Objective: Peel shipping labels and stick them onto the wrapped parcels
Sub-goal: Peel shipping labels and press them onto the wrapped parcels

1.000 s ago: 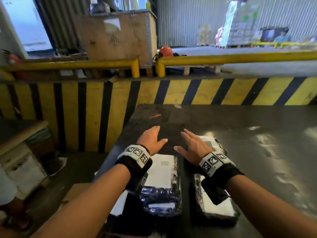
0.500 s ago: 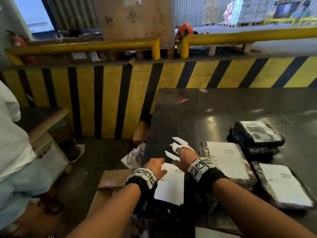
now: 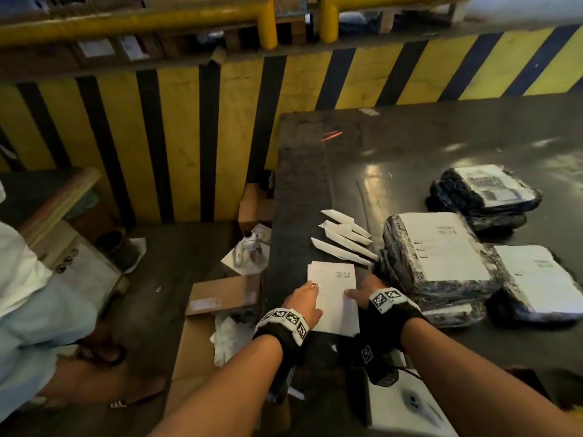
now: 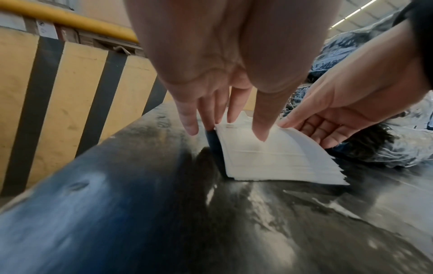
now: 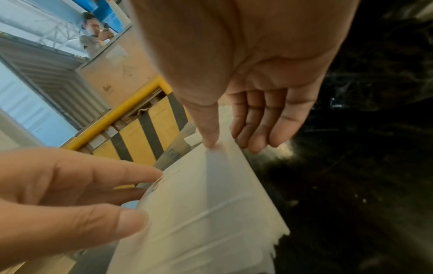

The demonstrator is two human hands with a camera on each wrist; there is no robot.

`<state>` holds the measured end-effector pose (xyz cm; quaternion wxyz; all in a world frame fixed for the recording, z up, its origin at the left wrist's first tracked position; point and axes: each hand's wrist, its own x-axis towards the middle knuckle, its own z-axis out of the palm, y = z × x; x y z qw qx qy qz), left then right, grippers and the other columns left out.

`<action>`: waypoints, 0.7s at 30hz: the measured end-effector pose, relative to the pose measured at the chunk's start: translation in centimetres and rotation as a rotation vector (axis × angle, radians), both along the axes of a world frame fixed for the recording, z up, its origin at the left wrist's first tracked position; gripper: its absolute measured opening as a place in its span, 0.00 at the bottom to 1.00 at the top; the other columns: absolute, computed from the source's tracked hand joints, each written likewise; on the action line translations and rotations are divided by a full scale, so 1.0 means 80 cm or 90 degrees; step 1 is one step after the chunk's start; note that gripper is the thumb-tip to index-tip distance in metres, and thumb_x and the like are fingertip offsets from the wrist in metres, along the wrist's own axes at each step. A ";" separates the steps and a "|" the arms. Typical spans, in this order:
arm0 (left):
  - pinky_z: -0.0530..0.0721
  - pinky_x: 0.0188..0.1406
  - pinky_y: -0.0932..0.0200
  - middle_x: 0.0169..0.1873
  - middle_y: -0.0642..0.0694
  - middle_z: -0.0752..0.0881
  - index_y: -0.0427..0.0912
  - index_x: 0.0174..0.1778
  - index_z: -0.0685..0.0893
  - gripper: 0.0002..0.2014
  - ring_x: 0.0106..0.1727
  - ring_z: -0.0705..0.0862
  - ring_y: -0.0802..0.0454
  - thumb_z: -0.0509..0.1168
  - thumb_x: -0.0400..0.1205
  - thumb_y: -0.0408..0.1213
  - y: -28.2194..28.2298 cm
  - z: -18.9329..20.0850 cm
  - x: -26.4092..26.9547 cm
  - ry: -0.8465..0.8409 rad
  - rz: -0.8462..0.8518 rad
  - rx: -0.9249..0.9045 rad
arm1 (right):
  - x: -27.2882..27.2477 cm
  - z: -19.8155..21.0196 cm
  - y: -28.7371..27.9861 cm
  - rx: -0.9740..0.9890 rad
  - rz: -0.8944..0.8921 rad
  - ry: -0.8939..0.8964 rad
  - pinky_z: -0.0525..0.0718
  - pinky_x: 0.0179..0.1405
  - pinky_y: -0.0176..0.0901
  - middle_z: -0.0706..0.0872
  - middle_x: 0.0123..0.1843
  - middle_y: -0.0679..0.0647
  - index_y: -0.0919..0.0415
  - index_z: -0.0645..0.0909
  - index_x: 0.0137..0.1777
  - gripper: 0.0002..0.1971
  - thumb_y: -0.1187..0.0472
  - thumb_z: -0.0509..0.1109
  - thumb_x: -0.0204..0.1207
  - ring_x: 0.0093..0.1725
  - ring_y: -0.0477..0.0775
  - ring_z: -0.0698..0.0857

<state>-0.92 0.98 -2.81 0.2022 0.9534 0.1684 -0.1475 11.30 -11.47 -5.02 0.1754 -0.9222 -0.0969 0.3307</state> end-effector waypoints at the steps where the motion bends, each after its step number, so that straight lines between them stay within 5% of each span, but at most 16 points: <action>1: 0.68 0.75 0.51 0.79 0.44 0.64 0.38 0.76 0.67 0.26 0.77 0.68 0.42 0.63 0.82 0.38 0.000 -0.002 -0.001 0.000 -0.003 0.001 | 0.000 0.000 0.001 0.011 -0.017 0.010 0.81 0.47 0.46 0.86 0.53 0.61 0.64 0.81 0.54 0.23 0.44 0.72 0.69 0.47 0.58 0.83; 5: 0.72 0.73 0.49 0.77 0.44 0.68 0.38 0.73 0.71 0.24 0.74 0.72 0.41 0.64 0.81 0.38 0.004 -0.006 -0.004 0.008 -0.016 0.001 | -0.010 0.017 -0.002 0.029 -0.048 0.009 0.73 0.32 0.40 0.76 0.32 0.55 0.59 0.75 0.34 0.15 0.49 0.70 0.74 0.35 0.57 0.77; 10: 0.77 0.64 0.47 0.68 0.42 0.75 0.37 0.65 0.74 0.19 0.67 0.77 0.39 0.65 0.80 0.40 0.009 -0.009 -0.006 0.006 -0.011 -0.007 | -0.018 0.036 -0.006 0.074 -0.019 -0.041 0.79 0.56 0.48 0.85 0.60 0.64 0.66 0.81 0.60 0.15 0.59 0.62 0.79 0.58 0.65 0.83; 12: 0.77 0.64 0.48 0.67 0.41 0.76 0.37 0.66 0.74 0.20 0.67 0.77 0.39 0.65 0.80 0.41 0.011 -0.008 -0.006 0.000 -0.001 -0.025 | -0.026 0.053 -0.004 0.052 0.004 -0.097 0.80 0.59 0.47 0.84 0.63 0.63 0.65 0.81 0.62 0.16 0.59 0.60 0.81 0.63 0.65 0.82; 15: 0.79 0.62 0.48 0.65 0.38 0.80 0.38 0.65 0.76 0.19 0.65 0.79 0.38 0.64 0.80 0.40 0.016 0.002 -0.005 -0.029 0.026 -0.061 | -0.037 0.080 0.001 0.034 0.034 -0.170 0.81 0.57 0.46 0.85 0.60 0.65 0.68 0.82 0.58 0.15 0.58 0.60 0.81 0.61 0.64 0.84; 21: 0.78 0.64 0.52 0.65 0.40 0.83 0.41 0.70 0.76 0.21 0.65 0.81 0.41 0.61 0.83 0.46 0.045 0.058 0.016 -0.210 0.058 -0.142 | -0.031 0.148 -0.002 0.228 0.097 -0.247 0.77 0.44 0.41 0.86 0.44 0.60 0.65 0.85 0.47 0.13 0.56 0.64 0.80 0.46 0.60 0.84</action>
